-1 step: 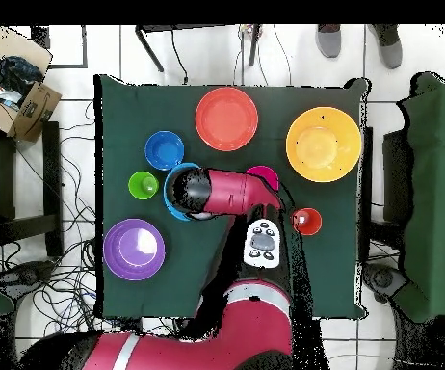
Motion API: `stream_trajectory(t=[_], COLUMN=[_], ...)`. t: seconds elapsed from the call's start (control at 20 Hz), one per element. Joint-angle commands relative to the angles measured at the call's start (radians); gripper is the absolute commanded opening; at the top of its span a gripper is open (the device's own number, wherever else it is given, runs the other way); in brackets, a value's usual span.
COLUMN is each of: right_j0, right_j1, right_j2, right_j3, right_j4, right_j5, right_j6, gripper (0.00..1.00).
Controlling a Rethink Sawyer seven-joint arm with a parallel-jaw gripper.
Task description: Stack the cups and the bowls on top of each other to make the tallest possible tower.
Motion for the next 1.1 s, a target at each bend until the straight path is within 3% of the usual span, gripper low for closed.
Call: stream_trajectory(t=[0.05,0.5,0.75,1.1], right_j0=[-0.046,-0.109,-0.141,-0.206], right_j1=[0.02,0.017,0.037,0.023], right_j2=[0.113,0.152,0.197,0.285], right_j3=[-0.136,-0.182,-0.254,-0.227], right_j4=[-0.017,-0.045,-0.033,-0.019], right_j5=[0.147,0.226,0.352,0.397], right_j6=[-0.015,-0.1,-0.128,-0.169], gripper=[0.0,0.0,0.0,0.0])
